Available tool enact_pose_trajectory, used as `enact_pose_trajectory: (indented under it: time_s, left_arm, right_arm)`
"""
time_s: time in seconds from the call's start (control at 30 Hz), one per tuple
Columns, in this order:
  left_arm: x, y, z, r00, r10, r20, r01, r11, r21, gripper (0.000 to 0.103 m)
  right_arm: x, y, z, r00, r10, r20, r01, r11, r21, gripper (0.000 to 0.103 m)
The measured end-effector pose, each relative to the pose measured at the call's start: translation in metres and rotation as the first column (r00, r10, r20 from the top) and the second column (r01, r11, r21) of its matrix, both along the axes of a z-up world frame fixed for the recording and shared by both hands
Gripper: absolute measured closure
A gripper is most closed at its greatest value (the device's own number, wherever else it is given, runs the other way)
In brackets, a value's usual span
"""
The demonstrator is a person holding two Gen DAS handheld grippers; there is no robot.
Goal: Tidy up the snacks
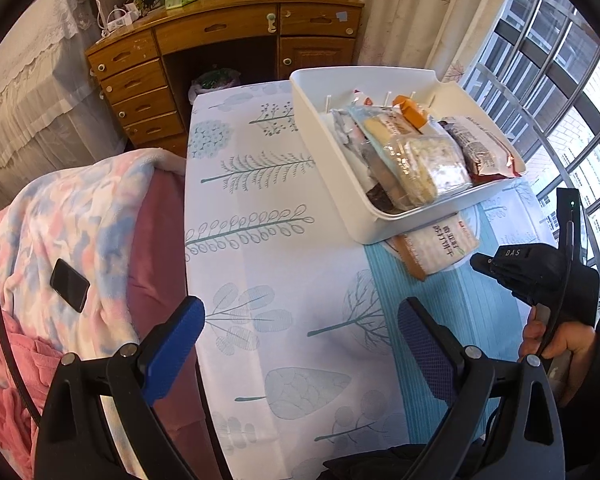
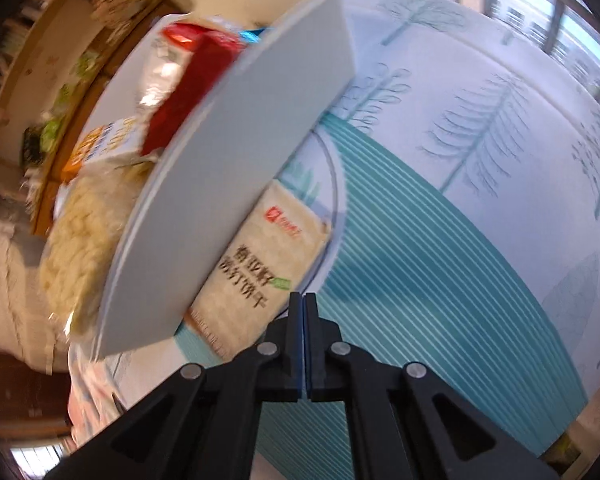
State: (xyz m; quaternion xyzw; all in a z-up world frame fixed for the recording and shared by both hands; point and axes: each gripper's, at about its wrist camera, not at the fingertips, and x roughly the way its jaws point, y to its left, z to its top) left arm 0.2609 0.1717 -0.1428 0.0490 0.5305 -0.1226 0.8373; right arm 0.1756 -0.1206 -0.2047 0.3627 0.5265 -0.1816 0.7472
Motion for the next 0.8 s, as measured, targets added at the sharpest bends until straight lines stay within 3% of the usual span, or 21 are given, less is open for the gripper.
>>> enact_pose_trajectory:
  time_s: [0.2, 0.27, 0.33, 0.53, 0.73, 0.8]
  left_arm:
    - [-0.003, -0.007, 0.005, 1.0, 0.003, 0.001, -0.003, 1.0, -0.007, 0.006]
    - [-0.004, -0.008, 0.005, 1.0, 0.012, -0.002, -0.012, 1.0, -0.01, 0.006]
    - [-0.004, -0.008, 0.005, 1.0, 0.022, -0.005, -0.022, 1.0, -0.012, 0.006]
    - [-0.003, -0.009, 0.001, 0.999, 0.049, -0.017, -0.05, 0.999, -0.008, 0.006]
    - [-0.001, -0.009, -0.005, 0.996, 0.081, -0.034, -0.081, 0.997, 0.004, 0.006]
    - [0.0, -0.009, -0.007, 0.995, 0.093, -0.041, -0.093, 0.996, 0.008, 0.006]
  right_arm:
    - [-0.001, 0.007, 0.019, 0.984, 0.166, 0.063, -0.161, 0.983, -0.083, 0.102]
    - [0.008, 0.008, 0.023, 0.97, 0.228, 0.08, -0.22, 0.971, -0.099, 0.096]
    - [0.014, 0.01, 0.026, 0.956, 0.279, 0.089, -0.268, 0.956, -0.115, 0.071]
    - [0.04, 0.007, 0.024, 0.905, 0.416, 0.088, -0.398, 0.902, -0.164, 0.03]
    - [0.049, 0.024, 0.007, 0.838, 0.545, 0.022, -0.526, 0.818, -0.235, 0.011]
    - [0.053, 0.028, 0.002, 0.816, 0.577, -0.003, -0.561, 0.791, -0.244, 0.011]
